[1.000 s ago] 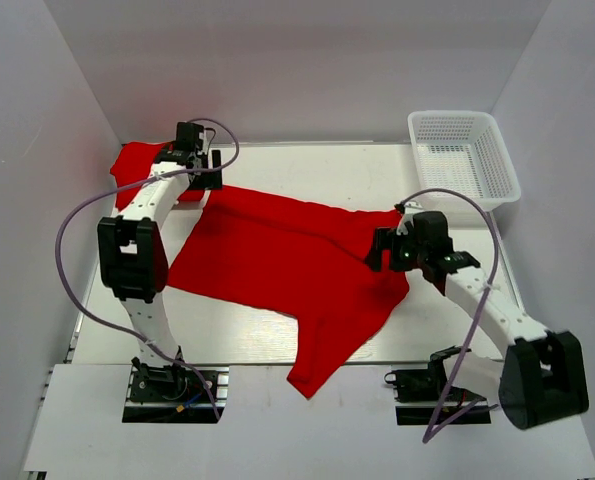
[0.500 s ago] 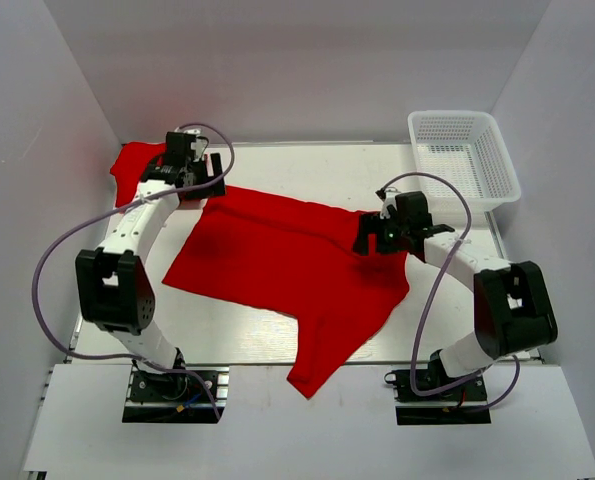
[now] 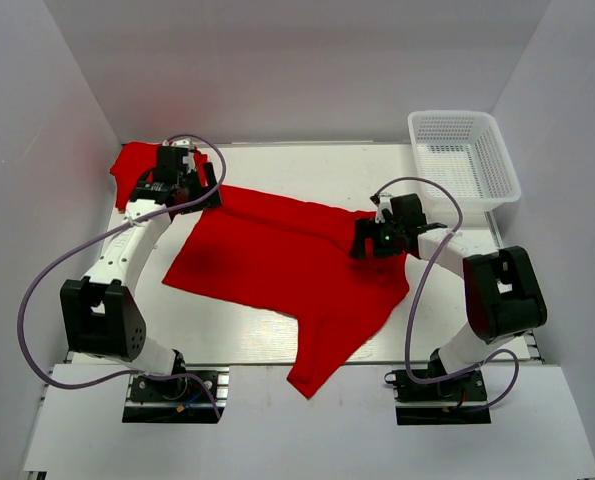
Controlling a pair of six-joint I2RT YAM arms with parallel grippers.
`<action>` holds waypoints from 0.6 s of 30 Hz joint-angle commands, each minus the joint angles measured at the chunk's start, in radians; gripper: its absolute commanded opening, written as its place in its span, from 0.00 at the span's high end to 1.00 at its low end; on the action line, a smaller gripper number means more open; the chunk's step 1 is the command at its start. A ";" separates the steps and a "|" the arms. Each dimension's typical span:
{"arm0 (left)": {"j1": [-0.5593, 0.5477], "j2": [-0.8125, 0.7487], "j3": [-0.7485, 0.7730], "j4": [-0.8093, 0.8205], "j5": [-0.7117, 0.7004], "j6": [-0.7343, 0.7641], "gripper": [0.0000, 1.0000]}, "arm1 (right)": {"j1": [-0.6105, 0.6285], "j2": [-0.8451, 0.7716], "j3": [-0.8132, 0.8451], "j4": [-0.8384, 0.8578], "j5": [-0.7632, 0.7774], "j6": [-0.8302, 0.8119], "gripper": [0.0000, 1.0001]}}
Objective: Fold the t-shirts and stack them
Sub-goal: Fold the flattened tshirt in 1/3 of the way
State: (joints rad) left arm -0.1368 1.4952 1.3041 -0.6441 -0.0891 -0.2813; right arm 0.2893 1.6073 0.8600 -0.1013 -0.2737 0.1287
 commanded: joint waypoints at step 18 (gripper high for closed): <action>-0.001 -0.030 0.006 0.018 -0.009 -0.016 0.00 | 0.007 -0.165 -0.046 -0.087 0.071 0.008 0.10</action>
State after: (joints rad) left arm -0.1368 1.4754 1.3037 -0.6437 -0.0963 -0.2901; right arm 0.2993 1.4998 0.7704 -0.1612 -0.3595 0.1127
